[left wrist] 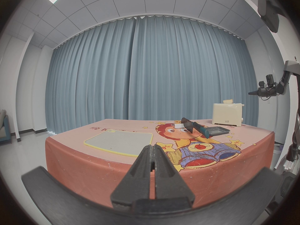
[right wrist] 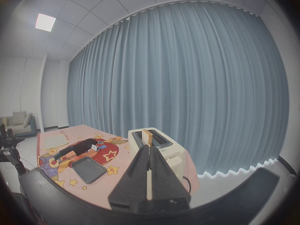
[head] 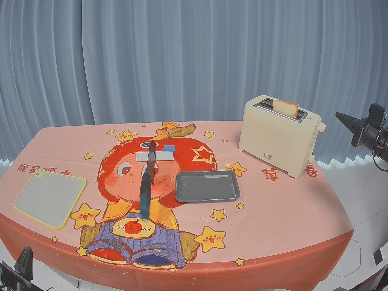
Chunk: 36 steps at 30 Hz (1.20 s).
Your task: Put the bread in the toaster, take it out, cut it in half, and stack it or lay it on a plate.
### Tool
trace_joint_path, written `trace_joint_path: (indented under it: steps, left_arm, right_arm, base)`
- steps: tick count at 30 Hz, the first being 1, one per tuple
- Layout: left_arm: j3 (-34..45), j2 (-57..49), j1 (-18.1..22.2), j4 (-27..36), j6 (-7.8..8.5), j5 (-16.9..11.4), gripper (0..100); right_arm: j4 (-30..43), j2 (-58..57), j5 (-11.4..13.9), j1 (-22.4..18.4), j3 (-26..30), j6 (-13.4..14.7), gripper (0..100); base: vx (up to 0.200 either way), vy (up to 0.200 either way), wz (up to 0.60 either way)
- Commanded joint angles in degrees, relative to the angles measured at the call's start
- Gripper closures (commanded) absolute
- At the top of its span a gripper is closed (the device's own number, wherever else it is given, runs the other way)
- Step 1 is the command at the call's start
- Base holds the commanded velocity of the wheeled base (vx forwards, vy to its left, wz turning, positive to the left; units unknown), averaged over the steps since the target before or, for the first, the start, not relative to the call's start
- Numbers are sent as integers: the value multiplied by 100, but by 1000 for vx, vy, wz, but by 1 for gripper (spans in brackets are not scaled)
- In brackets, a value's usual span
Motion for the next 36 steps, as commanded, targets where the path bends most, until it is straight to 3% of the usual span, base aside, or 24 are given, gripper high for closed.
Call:
trace_joint_path:
  steps: [1, 16, 24, 31, 36]
  left_arm:
    - [101, -93, 2, -2, -2, 4, 100]
    - [101, -93, 2, -2, -2, 4, 100]
    - [101, -93, 2, -2, -2, 4, 100]
    - [101, -93, 2, -2, -2, 4, 100]
    - [101, -93, 2, -2, -2, 4, 100]
  right_arm:
    - [-10, 17, 3, -14, -14, 9, 100]
    - [-19, 166, -6, -32, -234, 53, 100]
    - [-19, 351, -15, -102, -427, 273, 100]
    - [-27, 500, -507, -58, -585, 290, 100]
    - [-168, 571, -569, -23, -629, 396, 100]
  base:
    - [0, 0, 0]
    - [0, 0, 0]
    - [0, 0, 0]
    - [0, 0, 0]
    - [0, 0, 0]
